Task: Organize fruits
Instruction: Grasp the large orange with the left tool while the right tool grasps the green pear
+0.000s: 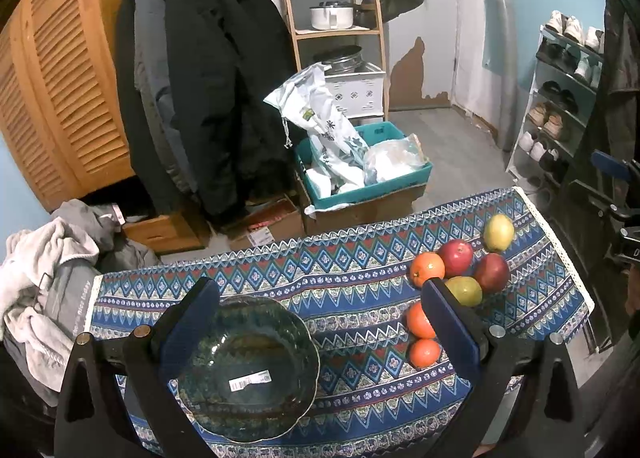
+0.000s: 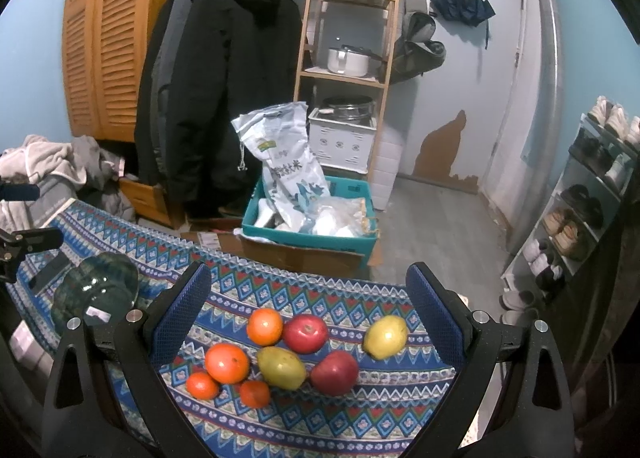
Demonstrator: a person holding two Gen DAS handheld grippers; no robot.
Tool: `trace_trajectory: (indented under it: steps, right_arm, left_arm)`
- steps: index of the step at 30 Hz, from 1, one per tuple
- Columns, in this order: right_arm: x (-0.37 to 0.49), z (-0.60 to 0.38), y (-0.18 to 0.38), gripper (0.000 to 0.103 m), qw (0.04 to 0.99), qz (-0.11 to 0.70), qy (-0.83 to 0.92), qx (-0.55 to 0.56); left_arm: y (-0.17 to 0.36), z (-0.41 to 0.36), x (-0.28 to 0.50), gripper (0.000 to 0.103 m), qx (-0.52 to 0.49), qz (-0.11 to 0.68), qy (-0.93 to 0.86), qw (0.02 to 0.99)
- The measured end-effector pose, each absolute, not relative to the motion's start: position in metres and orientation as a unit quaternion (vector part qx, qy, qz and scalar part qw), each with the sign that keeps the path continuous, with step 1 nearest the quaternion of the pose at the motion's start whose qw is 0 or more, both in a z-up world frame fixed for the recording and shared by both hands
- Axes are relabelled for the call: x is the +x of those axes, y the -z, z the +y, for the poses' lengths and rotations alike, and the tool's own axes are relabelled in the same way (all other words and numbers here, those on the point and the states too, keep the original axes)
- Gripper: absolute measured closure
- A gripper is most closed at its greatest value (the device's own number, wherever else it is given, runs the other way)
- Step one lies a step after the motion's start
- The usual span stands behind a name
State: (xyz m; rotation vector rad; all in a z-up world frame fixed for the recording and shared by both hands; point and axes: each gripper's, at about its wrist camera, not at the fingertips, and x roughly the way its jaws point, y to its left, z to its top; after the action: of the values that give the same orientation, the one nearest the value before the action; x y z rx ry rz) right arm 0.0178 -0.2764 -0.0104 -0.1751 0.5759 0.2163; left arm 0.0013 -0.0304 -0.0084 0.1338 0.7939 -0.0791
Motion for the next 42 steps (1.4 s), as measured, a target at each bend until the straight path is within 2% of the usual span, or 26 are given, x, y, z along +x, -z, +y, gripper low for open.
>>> trace_trajectory:
  steps: [16,26,42]
  right_arm:
    - [0.029,-0.298,0.020,0.007,0.942,0.318,-0.078,-0.079]
    - [0.046,-0.327,0.049,0.007,0.926,0.370,-0.053,-0.059]
    - [0.081,-0.360,0.112,0.007,0.887,0.459,-0.030,-0.037]
  left_arm:
    - [0.037,-0.050,0.021,0.001,0.065,0.416,0.059,0.905]
    - [0.063,-0.083,0.045,0.001,0.071,0.473,0.100,0.872]
    - [0.142,-0.137,0.088,0.001,0.081,0.563,0.131,0.812]
